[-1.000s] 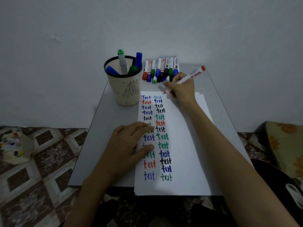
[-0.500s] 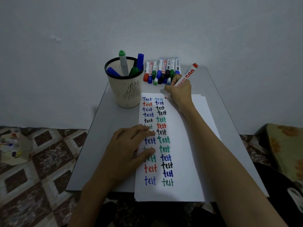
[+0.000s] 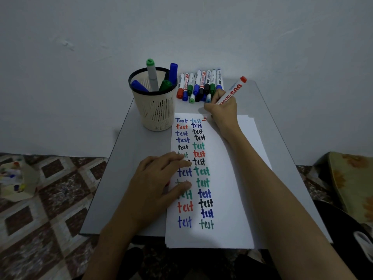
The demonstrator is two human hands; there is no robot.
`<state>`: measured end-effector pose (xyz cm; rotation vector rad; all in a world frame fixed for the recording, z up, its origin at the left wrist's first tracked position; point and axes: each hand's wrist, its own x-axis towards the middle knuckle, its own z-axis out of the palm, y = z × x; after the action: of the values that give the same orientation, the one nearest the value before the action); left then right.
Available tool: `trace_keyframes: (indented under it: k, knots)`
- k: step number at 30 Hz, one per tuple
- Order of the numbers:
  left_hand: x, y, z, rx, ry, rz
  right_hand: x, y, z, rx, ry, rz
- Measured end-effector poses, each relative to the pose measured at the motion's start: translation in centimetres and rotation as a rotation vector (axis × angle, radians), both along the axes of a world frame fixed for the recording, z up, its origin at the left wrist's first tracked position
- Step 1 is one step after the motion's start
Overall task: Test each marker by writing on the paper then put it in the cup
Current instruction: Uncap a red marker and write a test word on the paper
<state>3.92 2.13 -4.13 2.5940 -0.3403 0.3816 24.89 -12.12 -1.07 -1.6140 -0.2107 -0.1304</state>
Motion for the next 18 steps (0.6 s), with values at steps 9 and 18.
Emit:
trace_keyframes:
  k: [9, 18]
  knots:
    - [0.04, -0.01, 0.10, 0.003, 0.004, -0.002, 0.37, 0.05, -0.22, 0.003, 0.016, 0.023]
    - [0.05, -0.02, 0.04, -0.007, -0.003, -0.001, 0.78, -0.10, -0.71, -0.034, -0.026, -0.032]
